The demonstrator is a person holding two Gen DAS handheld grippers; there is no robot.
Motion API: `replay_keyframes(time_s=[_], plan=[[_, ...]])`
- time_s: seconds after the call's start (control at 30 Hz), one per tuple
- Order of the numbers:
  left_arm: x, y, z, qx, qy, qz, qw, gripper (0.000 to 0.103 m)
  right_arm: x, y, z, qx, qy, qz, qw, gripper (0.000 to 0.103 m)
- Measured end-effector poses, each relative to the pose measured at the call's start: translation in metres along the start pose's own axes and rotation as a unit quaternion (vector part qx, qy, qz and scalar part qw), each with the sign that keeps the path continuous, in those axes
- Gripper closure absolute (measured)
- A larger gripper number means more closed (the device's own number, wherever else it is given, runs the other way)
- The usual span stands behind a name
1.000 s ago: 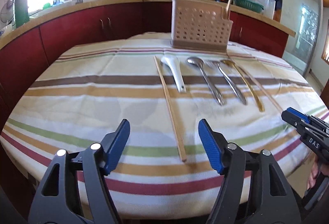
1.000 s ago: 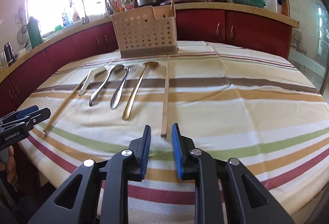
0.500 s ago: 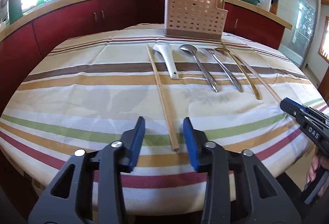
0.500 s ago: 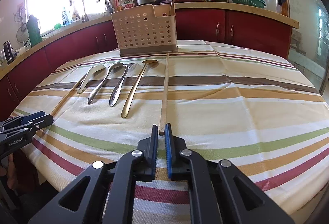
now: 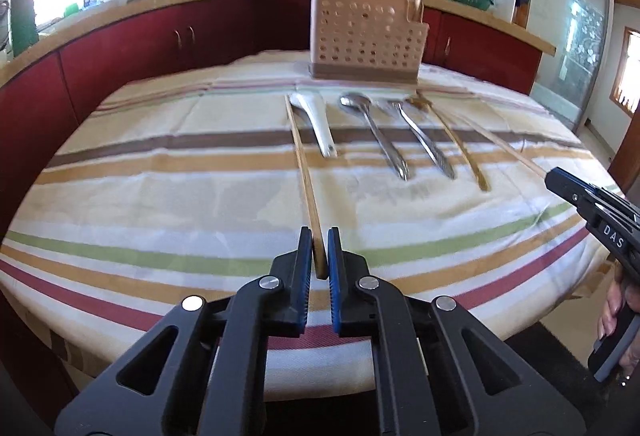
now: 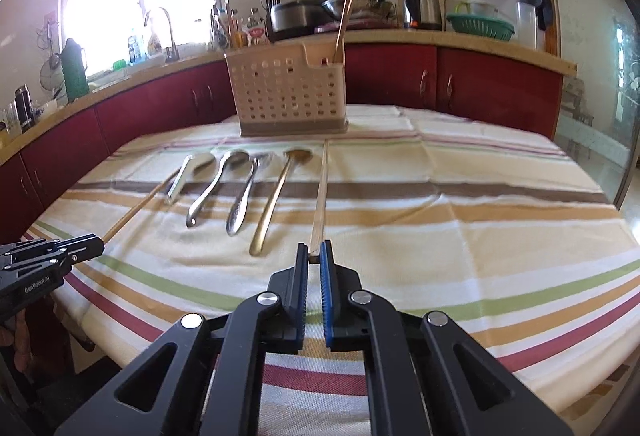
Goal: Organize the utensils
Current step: 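Lift the chopsticks with both tools and carry them to the beige caddy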
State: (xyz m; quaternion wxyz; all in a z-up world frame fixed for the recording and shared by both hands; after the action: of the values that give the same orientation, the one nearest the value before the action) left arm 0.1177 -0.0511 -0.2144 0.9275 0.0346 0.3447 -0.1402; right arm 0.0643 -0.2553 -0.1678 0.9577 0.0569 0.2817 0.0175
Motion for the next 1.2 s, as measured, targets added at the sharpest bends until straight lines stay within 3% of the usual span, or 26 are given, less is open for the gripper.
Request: replay_keyframes(time_s=[0.37, 0.63, 1.2], plan=[[-0.061, 0.014, 0.047, 0.006, -0.074, 0.015, 0.9971, 0.097, -0.050, -0.006, 0.061, 0.002, -0.085, -0.008, 0.996, 0.096], [-0.096, 0.025, 0.093, 0.004, -0.123, 0.015, 0.9922, 0.097, -0.065, -0.007, 0.103, -0.003, -0.124, -0.003, 0.992, 0.096], [-0.068, 0.038, 0.186, 0.015, -0.149, -0.011, 0.9887, 0.097, -0.016, -0.008, 0.181, -0.014, -0.132, 0.016, 0.991, 0.096]])
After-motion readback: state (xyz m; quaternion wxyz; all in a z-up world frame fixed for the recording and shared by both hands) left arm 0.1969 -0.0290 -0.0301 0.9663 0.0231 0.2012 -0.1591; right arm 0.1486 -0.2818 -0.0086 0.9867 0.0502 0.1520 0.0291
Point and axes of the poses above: each gripper's, at about its wrist camera, not at the fingertips, and x roughly the way its jaws point, y to its left, z to its top, the point moved 6 cm from there along x, roughly the way its jaws point
